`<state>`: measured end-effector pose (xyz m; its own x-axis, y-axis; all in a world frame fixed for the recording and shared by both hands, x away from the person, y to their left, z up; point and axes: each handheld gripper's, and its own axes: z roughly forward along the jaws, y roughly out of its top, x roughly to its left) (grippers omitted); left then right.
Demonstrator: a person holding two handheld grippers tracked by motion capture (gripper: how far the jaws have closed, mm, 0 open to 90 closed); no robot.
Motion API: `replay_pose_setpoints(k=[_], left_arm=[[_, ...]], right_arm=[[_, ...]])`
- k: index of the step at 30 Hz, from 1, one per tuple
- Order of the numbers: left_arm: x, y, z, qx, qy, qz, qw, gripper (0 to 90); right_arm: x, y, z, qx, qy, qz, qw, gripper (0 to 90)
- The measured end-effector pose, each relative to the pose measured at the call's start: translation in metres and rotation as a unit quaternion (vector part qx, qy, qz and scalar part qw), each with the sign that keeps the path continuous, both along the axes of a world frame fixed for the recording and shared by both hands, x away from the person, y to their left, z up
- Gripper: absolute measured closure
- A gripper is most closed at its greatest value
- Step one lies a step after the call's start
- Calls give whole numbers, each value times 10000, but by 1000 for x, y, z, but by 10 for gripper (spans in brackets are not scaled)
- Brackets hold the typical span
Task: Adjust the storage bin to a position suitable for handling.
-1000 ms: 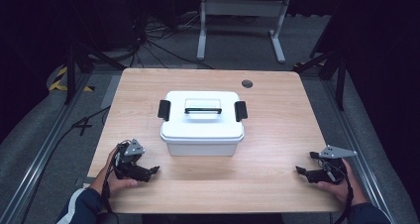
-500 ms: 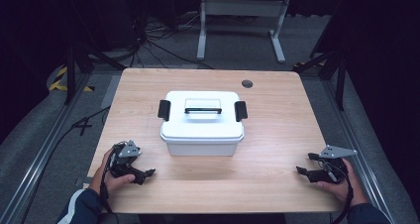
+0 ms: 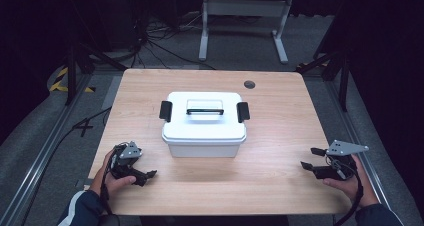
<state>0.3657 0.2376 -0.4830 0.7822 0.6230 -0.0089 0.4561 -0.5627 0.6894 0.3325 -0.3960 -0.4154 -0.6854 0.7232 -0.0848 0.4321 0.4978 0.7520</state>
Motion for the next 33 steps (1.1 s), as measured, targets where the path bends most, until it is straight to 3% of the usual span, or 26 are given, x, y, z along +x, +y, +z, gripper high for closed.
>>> replay_pose_setpoints(k=[8, 16, 24, 33], left_arm=[[0, 0, 0, -22, 33, 11, 10000, 1], [0, 0, 0, -10, 16, 10, 10000, 1], [0, 0, 0, -10, 21, 5, 10000, 1], [0, 0, 0, -7, 4, 7, 10000, 1]], right_arm=[[8, 10, 28, -149, -222, 225, 9994, 339], [22, 34, 63, -423, -384, 614, 9965, 343], [33, 53, 85, -525, -460, 799, 9944, 344], [43, 80, 99, -702, -482, 1090, 9904, 349]])
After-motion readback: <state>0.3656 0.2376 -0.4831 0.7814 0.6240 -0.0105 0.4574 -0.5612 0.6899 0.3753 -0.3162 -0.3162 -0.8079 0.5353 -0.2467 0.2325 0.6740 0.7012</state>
